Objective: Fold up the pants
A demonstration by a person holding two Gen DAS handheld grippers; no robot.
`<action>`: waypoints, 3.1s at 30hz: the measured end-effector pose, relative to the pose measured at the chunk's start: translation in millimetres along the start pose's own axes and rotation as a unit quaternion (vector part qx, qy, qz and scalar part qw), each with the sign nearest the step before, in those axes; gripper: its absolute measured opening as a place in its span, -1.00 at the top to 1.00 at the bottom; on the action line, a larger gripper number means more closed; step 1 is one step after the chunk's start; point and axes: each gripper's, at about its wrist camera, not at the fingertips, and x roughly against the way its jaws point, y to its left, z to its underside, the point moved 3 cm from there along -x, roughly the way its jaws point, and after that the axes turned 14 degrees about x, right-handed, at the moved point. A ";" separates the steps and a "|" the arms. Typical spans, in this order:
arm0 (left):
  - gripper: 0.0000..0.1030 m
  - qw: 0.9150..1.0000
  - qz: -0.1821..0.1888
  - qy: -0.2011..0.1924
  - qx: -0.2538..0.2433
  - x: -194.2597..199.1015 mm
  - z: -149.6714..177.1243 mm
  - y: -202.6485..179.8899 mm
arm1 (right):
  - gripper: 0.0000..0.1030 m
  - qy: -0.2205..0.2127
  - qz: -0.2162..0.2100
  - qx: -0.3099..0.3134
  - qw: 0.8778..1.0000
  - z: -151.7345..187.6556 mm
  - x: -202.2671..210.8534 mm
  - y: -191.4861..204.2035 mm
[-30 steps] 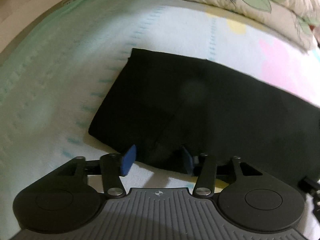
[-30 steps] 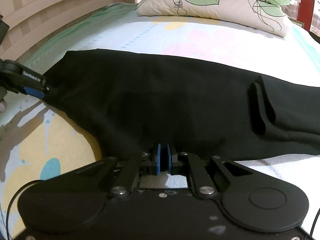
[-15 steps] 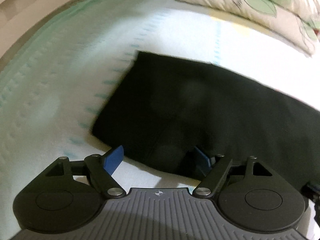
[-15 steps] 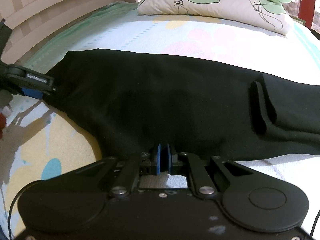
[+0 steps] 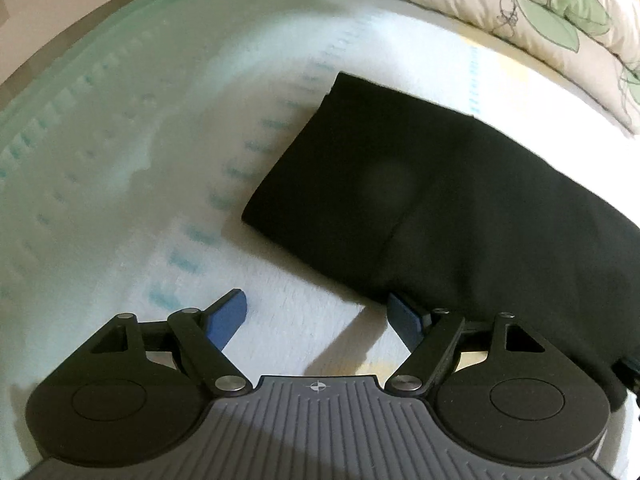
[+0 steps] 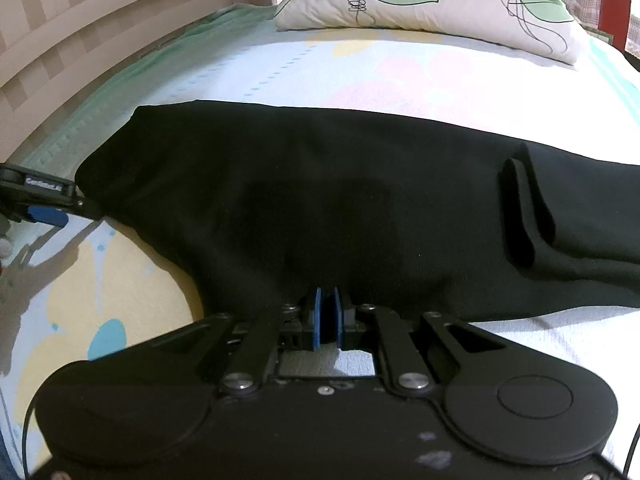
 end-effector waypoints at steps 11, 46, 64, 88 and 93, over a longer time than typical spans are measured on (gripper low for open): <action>-0.61 0.997 0.029 -0.001 0.066 -22.0 -33.1 -6.8 | 0.81 0.001 0.000 0.003 1.000 -1.8 -0.4 0.7; 0.66 0.985 0.083 -0.148 -0.037 96.1 -42.7 -73.4 | 0.77 -0.053 -0.015 0.032 0.998 7.8 29.6 25.7; 0.67 0.959 0.162 -0.166 -0.161 168.3 3.7 -202.1 | 0.89 -0.034 -0.033 0.017 0.999 30.1 15.2 26.5; 0.52 0.939 0.257 0.012 -0.226 67.9 108.1 -366.7 | 0.60 -0.015 0.087 -0.172 0.981 74.8 102.4 -158.7; 0.43 0.944 0.228 -0.045 -0.234 90.9 86.7 -330.2 | 0.32 -0.064 0.096 -0.170 0.979 58.5 114.8 -158.2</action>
